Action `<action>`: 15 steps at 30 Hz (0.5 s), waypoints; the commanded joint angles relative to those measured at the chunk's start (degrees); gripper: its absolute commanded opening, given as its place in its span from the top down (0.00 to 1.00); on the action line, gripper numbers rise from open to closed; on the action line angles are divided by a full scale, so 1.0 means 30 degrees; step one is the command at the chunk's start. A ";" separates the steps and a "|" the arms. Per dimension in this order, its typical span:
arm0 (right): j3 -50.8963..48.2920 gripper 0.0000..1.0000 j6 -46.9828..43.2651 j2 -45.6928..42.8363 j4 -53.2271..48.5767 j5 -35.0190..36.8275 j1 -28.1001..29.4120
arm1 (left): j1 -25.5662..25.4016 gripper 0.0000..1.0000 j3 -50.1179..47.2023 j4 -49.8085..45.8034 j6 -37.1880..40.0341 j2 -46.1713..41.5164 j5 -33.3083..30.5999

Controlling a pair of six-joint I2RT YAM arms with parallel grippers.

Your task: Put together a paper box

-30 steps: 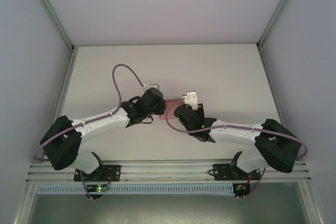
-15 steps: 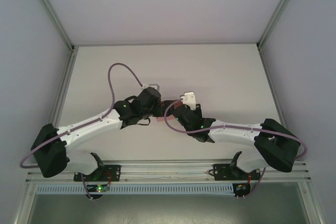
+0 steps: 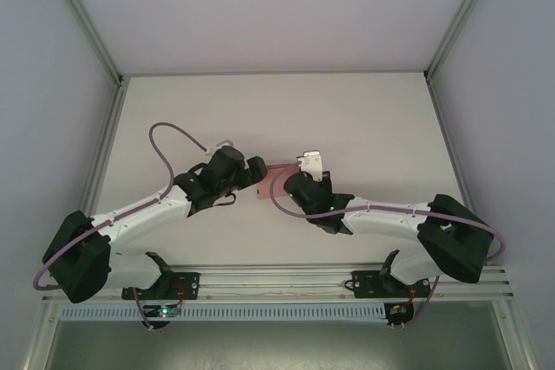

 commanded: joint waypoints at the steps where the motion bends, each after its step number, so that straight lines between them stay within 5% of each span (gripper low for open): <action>1: -0.0739 1.00 0.0187 0.1288 -0.3616 -0.2189 0.0413 | 0.0092 0.00 -0.0131 0.3445 -0.0534 0.0308 0.0857; 10: -0.0721 1.00 0.0434 0.1290 -0.3680 -0.2043 0.0431 | 0.0511 0.00 0.0250 0.2355 -0.1295 0.1023 0.0443; 15: -0.0771 1.00 0.0501 0.1416 -0.3484 -0.2152 0.0496 | 0.0670 0.00 -0.0599 0.4500 -0.2203 0.1838 0.0369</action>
